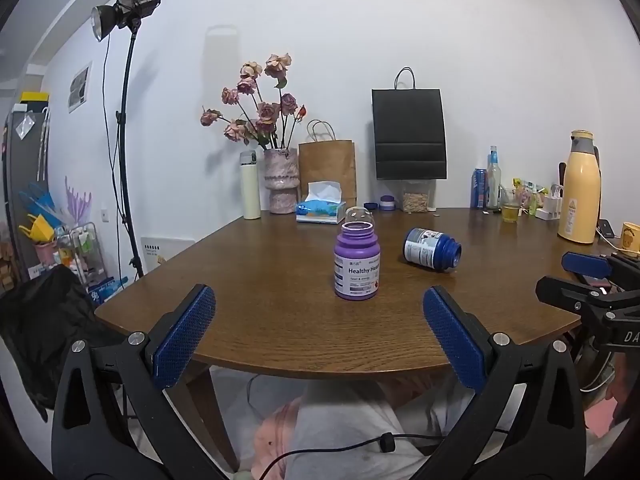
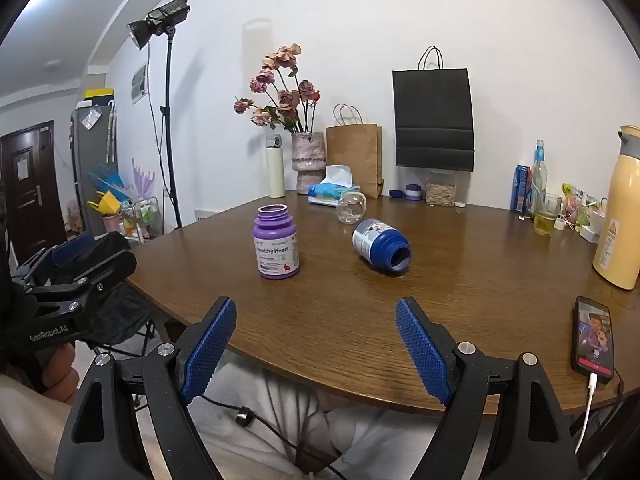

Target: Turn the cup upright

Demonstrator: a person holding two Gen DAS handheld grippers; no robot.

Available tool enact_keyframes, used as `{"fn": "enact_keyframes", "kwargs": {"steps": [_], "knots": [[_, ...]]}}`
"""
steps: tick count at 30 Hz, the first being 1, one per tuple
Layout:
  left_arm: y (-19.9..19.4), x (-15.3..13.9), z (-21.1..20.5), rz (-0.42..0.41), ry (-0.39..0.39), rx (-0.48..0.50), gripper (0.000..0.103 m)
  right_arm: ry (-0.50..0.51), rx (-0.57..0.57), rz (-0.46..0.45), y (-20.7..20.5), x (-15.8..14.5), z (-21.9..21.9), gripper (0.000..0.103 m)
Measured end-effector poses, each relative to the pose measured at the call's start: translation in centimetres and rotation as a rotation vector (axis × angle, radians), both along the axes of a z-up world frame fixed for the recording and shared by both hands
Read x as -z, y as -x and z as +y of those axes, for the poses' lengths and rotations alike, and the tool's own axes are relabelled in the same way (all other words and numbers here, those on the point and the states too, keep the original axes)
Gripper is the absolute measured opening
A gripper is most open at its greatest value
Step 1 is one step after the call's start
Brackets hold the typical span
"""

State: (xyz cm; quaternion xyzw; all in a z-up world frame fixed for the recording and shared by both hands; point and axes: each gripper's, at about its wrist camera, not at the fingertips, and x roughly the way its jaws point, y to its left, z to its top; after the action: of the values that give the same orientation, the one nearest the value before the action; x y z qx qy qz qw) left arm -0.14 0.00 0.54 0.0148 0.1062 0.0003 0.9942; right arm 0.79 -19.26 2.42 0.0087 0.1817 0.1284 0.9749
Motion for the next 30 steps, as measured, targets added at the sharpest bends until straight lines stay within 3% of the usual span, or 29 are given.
{"fn": "enact_keyframes", "kwargs": {"steps": [30], "knots": [[0.29,-0.35,0.06,-0.008,0.001,-0.004,0.103,0.004,0.003,-0.006,0.01,-0.14,-0.17,0.086]]}}
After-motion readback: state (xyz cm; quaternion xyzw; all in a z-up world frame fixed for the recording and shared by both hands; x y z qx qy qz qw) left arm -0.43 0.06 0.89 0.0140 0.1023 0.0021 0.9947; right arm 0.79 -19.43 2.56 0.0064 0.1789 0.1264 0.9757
